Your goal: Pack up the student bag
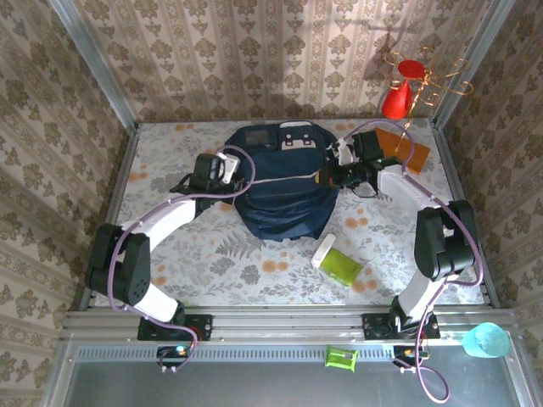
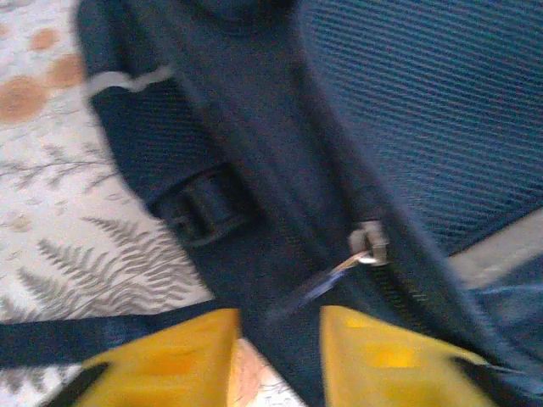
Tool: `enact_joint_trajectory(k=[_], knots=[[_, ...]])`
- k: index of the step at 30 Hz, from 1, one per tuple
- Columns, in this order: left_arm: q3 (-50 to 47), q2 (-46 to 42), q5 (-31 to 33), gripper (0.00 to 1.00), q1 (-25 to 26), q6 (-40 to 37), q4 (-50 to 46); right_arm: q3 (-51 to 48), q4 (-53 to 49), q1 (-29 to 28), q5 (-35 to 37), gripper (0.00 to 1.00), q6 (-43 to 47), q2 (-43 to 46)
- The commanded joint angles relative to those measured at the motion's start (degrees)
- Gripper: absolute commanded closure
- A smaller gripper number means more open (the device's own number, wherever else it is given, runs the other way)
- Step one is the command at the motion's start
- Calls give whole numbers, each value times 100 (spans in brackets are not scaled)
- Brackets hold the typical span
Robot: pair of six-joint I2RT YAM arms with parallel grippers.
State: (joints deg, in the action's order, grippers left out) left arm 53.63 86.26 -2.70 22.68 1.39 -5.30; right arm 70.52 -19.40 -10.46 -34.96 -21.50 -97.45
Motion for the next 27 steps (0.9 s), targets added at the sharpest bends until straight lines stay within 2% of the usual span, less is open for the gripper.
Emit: enact_joint_trajectory(k=[1, 3, 6, 8, 12, 14, 21, 24, 27], knots=[[-375, -680, 235, 55, -84, -68, 339, -85, 628, 70, -474, 92, -446, 362], [-509, -978, 44, 49, -25, -188, 589, -85, 839, 62, -626, 92, -673, 433], [-541, -1171, -520, 41, 253, -854, 973, -74, 1117, 35, -769, 91, -995, 513], [-410, -1087, -750, 33, 678, -1626, 1054, -90, 1329, 29, -899, 90, -1212, 550], [138, -562, -702, 22, 1341, -3110, 698, -96, 1497, -17, -958, 90, -1402, 586], [540, -173, -598, 22, 1492, -3496, 451, -61, 1444, -27, -951, 90, -1388, 561], [1500, 774, -340, 25, 1607, -4002, -187, -17, 1370, -60, -953, 91, -1325, 463], [1675, 943, -145, 31, 1596, -4027, -277, 23, 1261, -70, -910, 91, -1233, 435], [1760, 998, -172, 43, 1583, -4002, -279, 48, 1177, -70, -886, 91, -1150, 397]])
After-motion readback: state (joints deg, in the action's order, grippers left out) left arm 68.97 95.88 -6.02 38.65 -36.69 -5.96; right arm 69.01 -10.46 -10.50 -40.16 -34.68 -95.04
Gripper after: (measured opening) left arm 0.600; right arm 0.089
